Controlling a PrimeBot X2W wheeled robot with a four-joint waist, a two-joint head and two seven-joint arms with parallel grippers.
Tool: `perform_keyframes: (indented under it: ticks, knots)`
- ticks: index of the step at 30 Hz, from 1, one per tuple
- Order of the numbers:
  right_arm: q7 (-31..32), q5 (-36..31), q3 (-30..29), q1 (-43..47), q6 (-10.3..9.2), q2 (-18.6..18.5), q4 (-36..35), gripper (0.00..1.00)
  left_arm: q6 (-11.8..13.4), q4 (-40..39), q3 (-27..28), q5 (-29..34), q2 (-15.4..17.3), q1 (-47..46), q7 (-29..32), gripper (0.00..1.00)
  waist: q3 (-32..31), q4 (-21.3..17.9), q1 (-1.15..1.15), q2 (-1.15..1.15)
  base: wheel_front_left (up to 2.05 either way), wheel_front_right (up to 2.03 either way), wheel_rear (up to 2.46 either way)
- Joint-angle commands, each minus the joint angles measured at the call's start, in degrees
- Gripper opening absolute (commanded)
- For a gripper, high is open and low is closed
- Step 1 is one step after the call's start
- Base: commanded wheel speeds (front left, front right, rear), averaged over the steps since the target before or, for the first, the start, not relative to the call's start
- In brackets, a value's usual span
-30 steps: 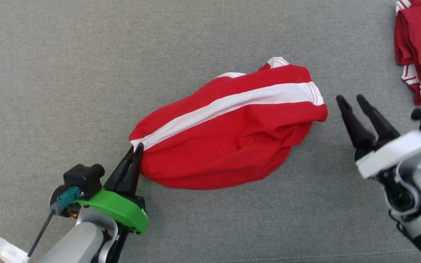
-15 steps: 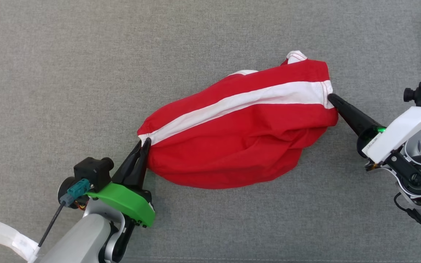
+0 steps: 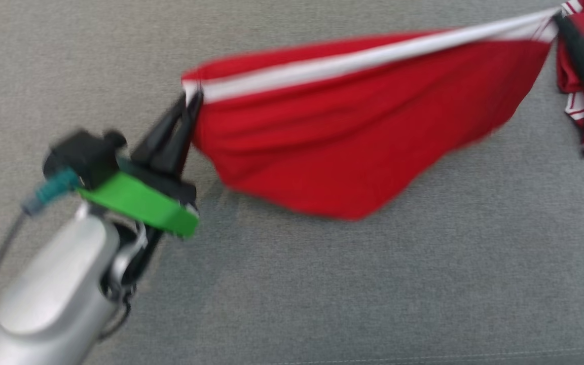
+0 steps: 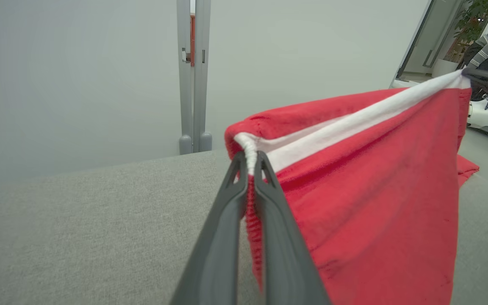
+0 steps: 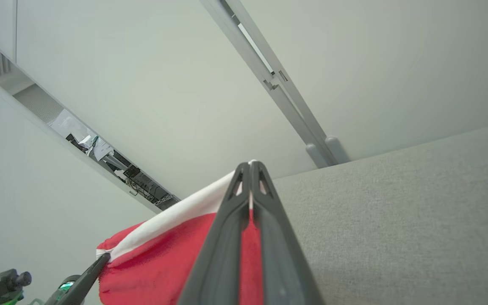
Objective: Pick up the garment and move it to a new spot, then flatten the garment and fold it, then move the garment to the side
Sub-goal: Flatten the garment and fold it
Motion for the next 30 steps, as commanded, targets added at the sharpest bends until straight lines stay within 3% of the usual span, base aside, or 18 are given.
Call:
perform_keyframes:
  ticks: [1,4,9,14,18,24,30]
  knots:
    - [-0.75,-1.05,-0.75,-2.34,0.01,-0.82,0.51,0.00,-0.79,-0.98,0.88,-1.26,0.60,-3.28,1.93,0.00,0.23,-1.50,0.00,0.00,0.00,0.00,0.00]
    - [-1.83,-4.34,-1.69,-9.51,0.01,-1.77,2.72,0.00,-3.06,-2.25,2.74,-4.71,-0.09,-11.94,7.55,0.00,1.96,-3.15,0.00,0.00,0.00,0.00,0.00]
    - [-4.43,-11.91,-2.84,-24.48,0.01,-0.62,7.89,0.00,-6.10,0.75,2.50,-3.22,-3.42,-29.02,11.51,0.00,6.62,-5.64,0.00,0.00,0.00,0.00,0.00]
    - [-6.81,-18.56,-4.87,-37.79,0.01,1.31,10.74,0.00,-7.77,7.39,1.66,2.30,-8.51,-44.52,5.25,0.00,11.04,-7.68,0.00,0.00,0.00,0.00,0.00]
    - [-7.71,-20.72,-5.86,-41.58,0.01,1.05,9.84,0.00,-8.22,11.84,1.44,5.86,-11.18,-49.05,-2.09,0.00,13.13,-8.28,0.00,0.00,0.00,0.00,0.00]
    - [-8.14,-18.11,-5.73,-29.91,0.00,-1.30,3.05,0.00,-8.67,6.68,0.83,6.51,-11.10,-38.86,-3.75,0.00,13.79,-8.35,0.00,0.00,0.00,0.00,0.00]
    - [-8.14,-16.59,-12.51,-5.55,0.01,-0.58,-4.16,0.00,-8.68,-4.34,-3.16,-1.83,-5.51,-16.78,-3.75,0.00,12.19,-7.55,0.00,0.00,0.00,0.00,0.00]
